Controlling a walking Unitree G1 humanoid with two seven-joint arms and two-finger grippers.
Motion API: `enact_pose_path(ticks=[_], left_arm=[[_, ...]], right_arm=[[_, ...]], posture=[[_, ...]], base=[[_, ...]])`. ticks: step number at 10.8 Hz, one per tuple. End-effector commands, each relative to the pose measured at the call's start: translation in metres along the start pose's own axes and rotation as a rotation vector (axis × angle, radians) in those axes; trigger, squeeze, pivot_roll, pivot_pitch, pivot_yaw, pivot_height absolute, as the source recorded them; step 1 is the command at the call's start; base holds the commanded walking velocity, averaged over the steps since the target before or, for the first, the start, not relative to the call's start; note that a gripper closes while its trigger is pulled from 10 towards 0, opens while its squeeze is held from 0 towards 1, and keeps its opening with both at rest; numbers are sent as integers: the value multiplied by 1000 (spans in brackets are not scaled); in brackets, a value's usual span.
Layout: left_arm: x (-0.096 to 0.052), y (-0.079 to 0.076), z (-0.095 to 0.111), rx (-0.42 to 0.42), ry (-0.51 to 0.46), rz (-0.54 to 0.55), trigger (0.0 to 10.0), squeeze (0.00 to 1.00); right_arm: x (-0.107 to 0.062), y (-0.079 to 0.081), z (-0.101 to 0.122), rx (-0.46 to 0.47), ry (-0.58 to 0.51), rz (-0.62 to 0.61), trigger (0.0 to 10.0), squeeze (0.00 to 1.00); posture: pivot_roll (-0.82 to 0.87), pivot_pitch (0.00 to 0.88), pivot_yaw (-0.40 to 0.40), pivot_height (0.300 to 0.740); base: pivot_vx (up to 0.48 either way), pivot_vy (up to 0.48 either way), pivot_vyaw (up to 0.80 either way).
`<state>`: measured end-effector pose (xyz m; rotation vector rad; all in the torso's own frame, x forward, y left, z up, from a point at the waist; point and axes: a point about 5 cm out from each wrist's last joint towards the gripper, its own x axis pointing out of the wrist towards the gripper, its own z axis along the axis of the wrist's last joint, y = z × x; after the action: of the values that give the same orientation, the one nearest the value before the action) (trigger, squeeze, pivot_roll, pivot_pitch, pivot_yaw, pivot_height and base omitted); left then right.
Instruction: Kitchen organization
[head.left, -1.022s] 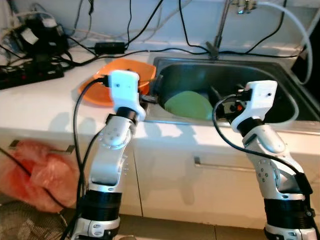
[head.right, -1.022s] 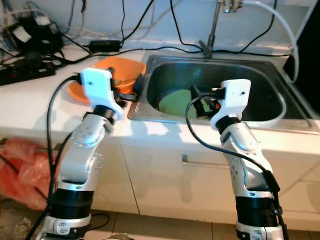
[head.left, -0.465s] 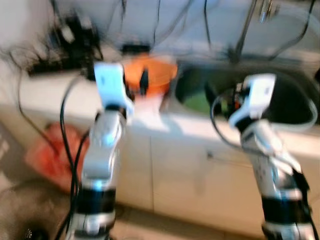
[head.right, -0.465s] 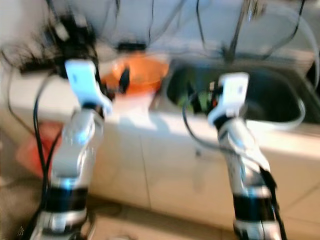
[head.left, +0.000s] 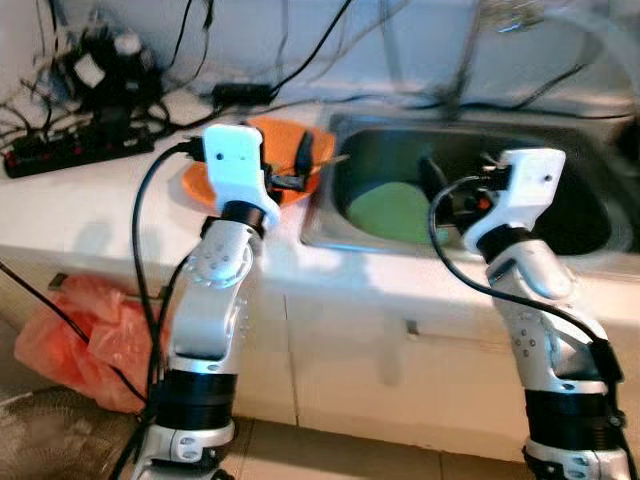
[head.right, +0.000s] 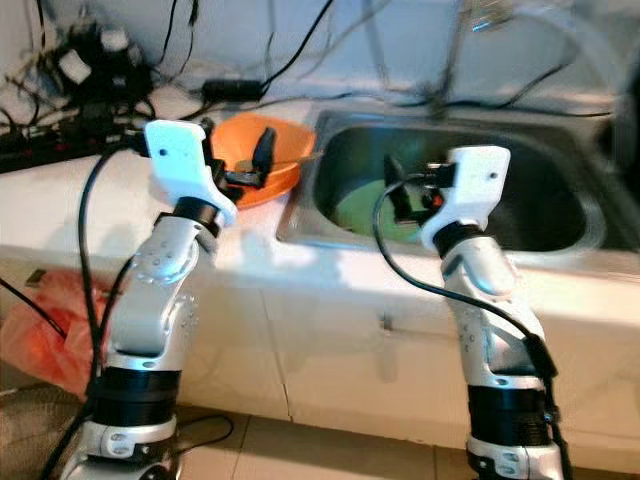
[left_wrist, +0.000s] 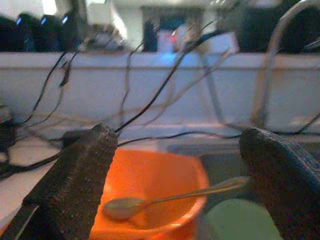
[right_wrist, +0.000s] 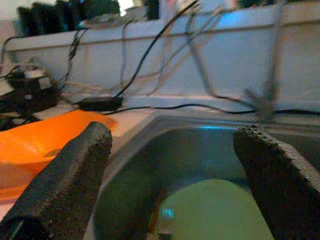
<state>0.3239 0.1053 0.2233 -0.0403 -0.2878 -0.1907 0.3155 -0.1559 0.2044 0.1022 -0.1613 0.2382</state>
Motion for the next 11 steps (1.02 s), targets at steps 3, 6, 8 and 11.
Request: enact_pose_path(ticks=[3,6,8,11], left_arm=[[2,-1,1,3,15,-17,10000,0],[0,-4,1,5,2,-30,10000,0],[-1,-8,-1,17,8,-53,10000,0],[-6,-24,-10,115,34,-200,10000,0]], right_arm=[[1,2,6,-15,-34,-4,10000,0],[2,4,6,-14,-32,0,10000,0],[2,3,4,-12,-26,-1,10000,0],[2,4,-2,31,30,6,10000,0]], posture=[[99,0,29,740],[98,0,28,740],[99,0,26,740],[97,0,26,740]], base=[[365,0,0],[0,0,0],[0,0,0],[0,0,0]])
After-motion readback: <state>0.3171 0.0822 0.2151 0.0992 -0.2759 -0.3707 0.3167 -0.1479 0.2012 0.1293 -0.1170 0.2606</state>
